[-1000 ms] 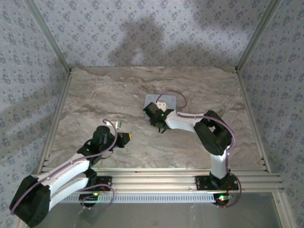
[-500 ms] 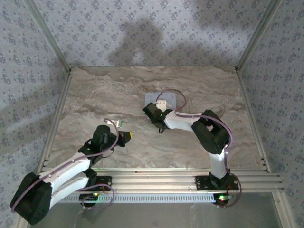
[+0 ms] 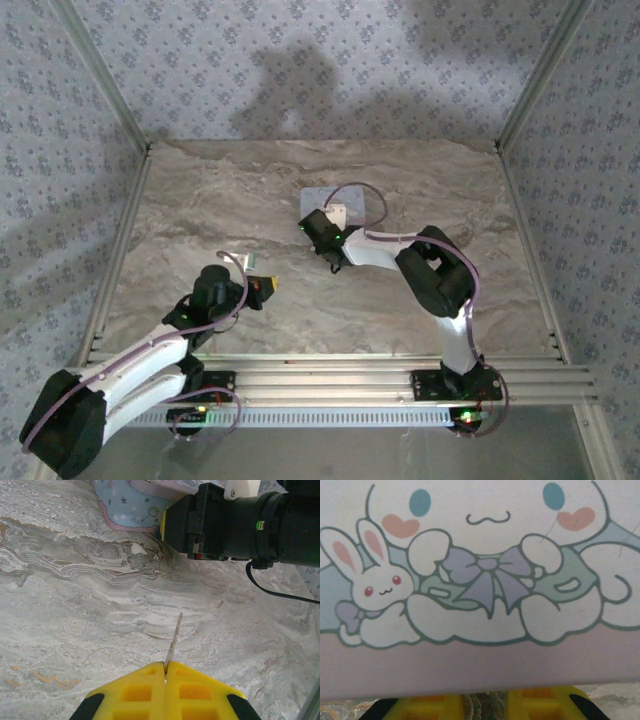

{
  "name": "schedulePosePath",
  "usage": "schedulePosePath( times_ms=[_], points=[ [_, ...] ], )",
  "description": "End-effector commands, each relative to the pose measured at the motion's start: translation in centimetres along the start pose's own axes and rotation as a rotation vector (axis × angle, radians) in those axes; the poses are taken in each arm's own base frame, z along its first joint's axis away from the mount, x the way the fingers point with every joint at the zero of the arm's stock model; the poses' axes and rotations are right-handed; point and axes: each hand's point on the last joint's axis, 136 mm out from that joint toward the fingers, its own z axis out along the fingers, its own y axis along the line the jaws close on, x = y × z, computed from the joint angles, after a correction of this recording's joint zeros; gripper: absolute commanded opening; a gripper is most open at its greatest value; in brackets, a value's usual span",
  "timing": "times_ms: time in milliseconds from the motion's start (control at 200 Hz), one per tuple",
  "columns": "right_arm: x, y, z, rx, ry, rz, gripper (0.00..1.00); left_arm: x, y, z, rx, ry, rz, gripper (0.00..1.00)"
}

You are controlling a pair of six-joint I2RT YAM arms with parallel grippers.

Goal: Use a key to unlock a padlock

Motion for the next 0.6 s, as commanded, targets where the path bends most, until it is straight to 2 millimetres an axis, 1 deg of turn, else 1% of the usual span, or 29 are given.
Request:
schedulePosePath(
  times_ms=[0, 60, 75, 105, 200, 255, 290, 295, 305, 365, 455, 595],
  points=[
    [0.0, 0.4, -1.0, -0.055, 0.041, -0.023, 0.00, 0.0, -0.8, 0.0, 0.036, 0.009, 0.039, 0.00],
    [0.2, 1.0, -1.8, -0.110, 0.075, -0.019, 0.00, -0.1, -1.3, 0.1, 0.061, 0.014, 0.051, 0.00],
    [0.3, 1.2, -2.1, -0.124, 0.080, -0.048, 0.00, -0.1, -1.5, 0.2, 0.070, 0.017, 0.054, 0.00],
    [0.4, 1.4, -2.6, -0.153, 0.096, -0.054, 0.00, -0.1, -1.8, 0.3, 0.087, 0.021, 0.061, 0.00],
    [0.5, 2.1, -4.5, -0.262, 0.144, -0.044, 0.00, -0.2, -2.7, 0.6, 0.138, 0.021, 0.077, 0.00],
    [0.3, 2.3, -5.7, -0.314, 0.159, -0.027, 0.00, -0.3, -3.1, 0.7, 0.166, 0.013, 0.087, 0.00],
    [-0.4, 2.5, -6.7, -0.354, 0.157, -0.006, 0.00, -0.5, -3.5, 0.7, 0.185, 0.008, 0.096, 0.00],
    [0.2, 2.3, -6.5, -0.350, 0.169, -0.007, 0.00, -0.5, -3.6, 0.7, 0.188, 0.009, 0.097, 0.00],
    [0.6, 2.0, -6.6, -0.353, 0.181, -0.005, 0.00, -0.5, -3.7, 0.7, 0.193, 0.009, 0.100, 0.00],
    [0.8, 1.8, -7.8, -0.399, 0.202, 0.019, 0.00, -0.7, -4.4, 0.8, 0.222, 0.007, 0.119, 0.00],
    [0.4, 1.8, -9.4, -0.478, 0.225, 0.091, 0.00, -1.1, -5.5, 0.7, 0.255, 0.002, 0.151, 0.00],
    [-0.3, 1.9, -11.7, -0.567, 0.260, 0.167, 0.00, -1.4, -6.5, 0.7, 0.286, -0.001, 0.165, 0.00]
  ],
)
